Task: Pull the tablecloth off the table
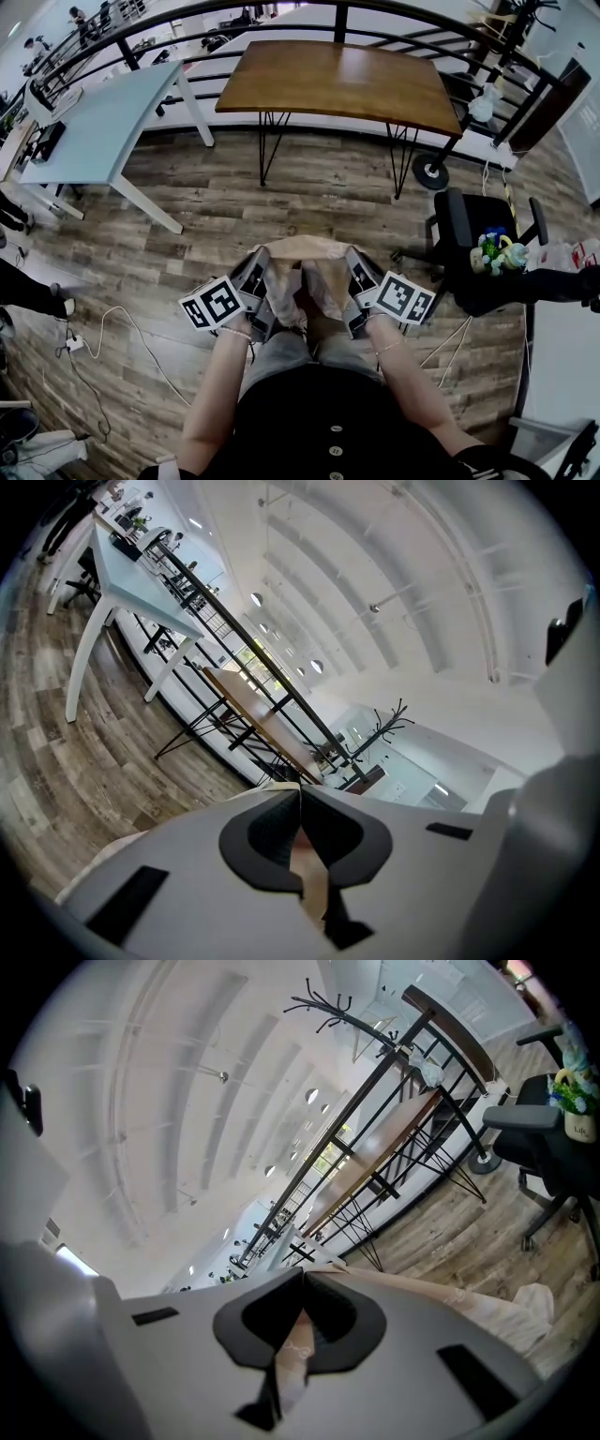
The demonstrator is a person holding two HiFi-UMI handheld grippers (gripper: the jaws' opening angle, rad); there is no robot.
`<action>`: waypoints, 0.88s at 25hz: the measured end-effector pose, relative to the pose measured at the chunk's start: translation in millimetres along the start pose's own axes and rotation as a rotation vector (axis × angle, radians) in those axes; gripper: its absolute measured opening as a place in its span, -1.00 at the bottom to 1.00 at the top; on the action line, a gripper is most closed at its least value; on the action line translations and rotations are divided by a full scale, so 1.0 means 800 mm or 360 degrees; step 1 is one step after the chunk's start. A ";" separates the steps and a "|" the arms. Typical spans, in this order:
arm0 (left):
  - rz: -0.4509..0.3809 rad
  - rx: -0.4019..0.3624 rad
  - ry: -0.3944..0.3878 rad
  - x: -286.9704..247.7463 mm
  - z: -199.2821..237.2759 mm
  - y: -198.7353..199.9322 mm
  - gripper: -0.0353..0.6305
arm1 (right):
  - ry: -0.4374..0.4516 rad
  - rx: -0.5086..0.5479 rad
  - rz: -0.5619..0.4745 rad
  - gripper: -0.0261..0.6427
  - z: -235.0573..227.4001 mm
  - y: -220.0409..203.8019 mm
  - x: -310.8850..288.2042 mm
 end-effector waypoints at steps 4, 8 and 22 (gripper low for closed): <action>-0.0006 0.0000 -0.0007 0.000 -0.001 -0.001 -0.85 | -0.0002 0.0011 0.0000 -0.84 -0.001 -0.001 0.001; 0.0004 -0.0016 0.0011 0.000 0.001 -0.004 -0.85 | -0.0008 0.0021 0.0010 -0.84 -0.003 -0.002 0.002; -0.0001 -0.0002 0.0021 -0.002 -0.004 -0.011 -0.84 | 0.0005 0.0017 0.0025 -0.84 -0.007 0.000 0.007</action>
Point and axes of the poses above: the fingertips, and each gripper's own axes: x backward along the fingers, z to its left, y out of its top, the point moved 3 cm from there along x, backward along the fingers
